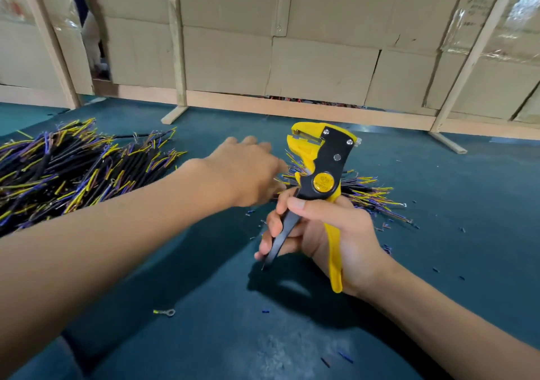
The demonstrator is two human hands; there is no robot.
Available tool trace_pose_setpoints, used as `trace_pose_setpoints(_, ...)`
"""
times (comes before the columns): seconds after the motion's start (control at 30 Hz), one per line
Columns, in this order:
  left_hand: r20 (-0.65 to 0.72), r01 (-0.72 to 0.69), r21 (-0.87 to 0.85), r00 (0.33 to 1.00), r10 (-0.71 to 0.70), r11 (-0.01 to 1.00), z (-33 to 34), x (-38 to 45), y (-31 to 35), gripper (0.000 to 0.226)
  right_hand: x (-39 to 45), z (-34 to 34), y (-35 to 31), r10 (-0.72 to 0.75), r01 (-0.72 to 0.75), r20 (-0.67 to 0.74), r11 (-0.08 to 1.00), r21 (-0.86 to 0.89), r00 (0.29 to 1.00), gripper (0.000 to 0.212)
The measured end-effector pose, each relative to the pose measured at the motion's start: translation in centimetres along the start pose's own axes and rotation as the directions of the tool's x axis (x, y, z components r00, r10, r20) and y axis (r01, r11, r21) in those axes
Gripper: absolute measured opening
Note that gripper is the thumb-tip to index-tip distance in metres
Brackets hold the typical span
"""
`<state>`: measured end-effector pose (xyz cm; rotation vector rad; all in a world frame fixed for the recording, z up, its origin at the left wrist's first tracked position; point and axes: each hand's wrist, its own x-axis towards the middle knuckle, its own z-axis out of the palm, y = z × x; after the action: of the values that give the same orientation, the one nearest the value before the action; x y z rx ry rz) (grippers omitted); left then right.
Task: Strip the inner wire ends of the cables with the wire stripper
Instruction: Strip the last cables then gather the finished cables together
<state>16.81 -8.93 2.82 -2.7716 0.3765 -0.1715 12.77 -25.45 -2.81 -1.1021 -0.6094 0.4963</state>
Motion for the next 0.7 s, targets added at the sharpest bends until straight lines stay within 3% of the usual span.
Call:
trace_pose_setpoints(0.07, 0.024, 0.240, 0.047, 0.970, -0.241, 0.970, 1.1, -1.2, -2.1, 0.050, 0.1, 0.1, 0.1, 0.002, -0.002, 0.006, 1.000, -0.003, 1.000, 0.020)
trace_pose_setpoints(0.17, 0.180, 0.588, 0.198, 0.765, -0.619, 0.784, 3.2, -4.1, -6.3, 0.051, 0.2, 0.4, 0.1, 0.015, -0.015, 0.004, 1.000, -0.007, 1.000, 0.021)
trace_pose_setpoints(0.23, 0.237, 0.664, 0.220, 0.674, -0.699, 0.715, 4.5, -5.7, -8.1, 0.046, 0.2, 0.4, 0.1, 0.025, -0.026, -0.004, 1.000, -0.013, 1.000, 0.016)
trace_pose_setpoints(0.43, 0.106, 0.617, 0.055, 0.778, -0.619, 0.785, 4.5, -6.0, -8.6, 0.016, 0.1, 0.5, -0.1, 0.035, -0.035, -0.061, 0.999, 0.003, 0.998, 0.012)
trace_pose_setpoints(0.57, -0.008, 0.603, 0.022, 0.798, -0.603, 0.797, 4.6, -6.6, -8.1, 0.017, 0.1, 0.5, -0.3, 0.040, -0.039, -0.084, 0.999, 0.011, 0.996, 0.014)
trace_pose_setpoints(0.63, -0.144, 0.596, -0.047, 0.790, -0.595, 0.802, 4.7, -6.8, -7.7, 0.017, 0.1, 0.5, -0.3, 0.042, -0.040, -0.088, 0.999, 0.023, 0.995, 0.015)
trace_pose_setpoints(0.7, -0.342, 0.500, -0.151, 0.783, -0.519, 0.853, 3.9, -6.9, -7.0, 0.015, 0.1, 0.3, -0.2, 0.041, -0.037, -0.093, 0.998, 0.041, 0.995, 0.015)
